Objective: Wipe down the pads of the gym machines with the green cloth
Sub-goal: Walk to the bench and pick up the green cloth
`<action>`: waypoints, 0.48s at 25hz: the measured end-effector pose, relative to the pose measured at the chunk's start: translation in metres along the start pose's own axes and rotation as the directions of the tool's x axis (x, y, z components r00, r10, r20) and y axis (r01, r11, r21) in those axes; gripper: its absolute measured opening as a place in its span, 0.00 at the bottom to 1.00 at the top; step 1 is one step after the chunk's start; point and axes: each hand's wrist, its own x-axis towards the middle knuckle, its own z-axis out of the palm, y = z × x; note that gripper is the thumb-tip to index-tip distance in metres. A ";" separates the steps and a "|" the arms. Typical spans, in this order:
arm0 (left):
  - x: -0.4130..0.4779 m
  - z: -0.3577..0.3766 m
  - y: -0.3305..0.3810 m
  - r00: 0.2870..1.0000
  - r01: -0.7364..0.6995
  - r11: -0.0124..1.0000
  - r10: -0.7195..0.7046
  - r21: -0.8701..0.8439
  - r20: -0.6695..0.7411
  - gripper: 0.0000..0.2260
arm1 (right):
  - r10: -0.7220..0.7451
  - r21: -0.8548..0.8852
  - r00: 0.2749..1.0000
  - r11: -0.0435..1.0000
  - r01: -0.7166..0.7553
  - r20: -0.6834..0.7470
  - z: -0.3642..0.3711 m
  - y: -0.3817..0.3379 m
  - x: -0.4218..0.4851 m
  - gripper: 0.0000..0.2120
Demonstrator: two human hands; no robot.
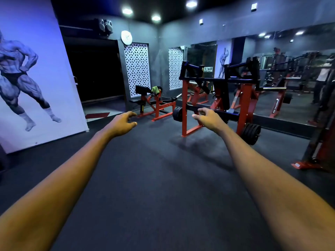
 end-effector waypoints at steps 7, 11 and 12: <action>0.077 0.025 -0.041 0.998 0.059 0.998 -0.059 0.012 0.024 0.22 | -0.018 -0.083 0.999 0.996 0.022 0.051 0.035 0.013 0.087 0.28; 0.145 0.046 -0.066 0.997 0.074 0.997 -0.074 0.016 0.027 0.22 | -0.034 -0.138 0.993 0.989 0.050 0.110 0.052 0.030 0.167 0.27; 0.162 0.050 -0.070 0.996 0.082 0.996 -0.083 0.024 0.033 0.22 | -0.034 -0.148 0.992 0.988 0.051 0.118 0.054 0.034 0.188 0.27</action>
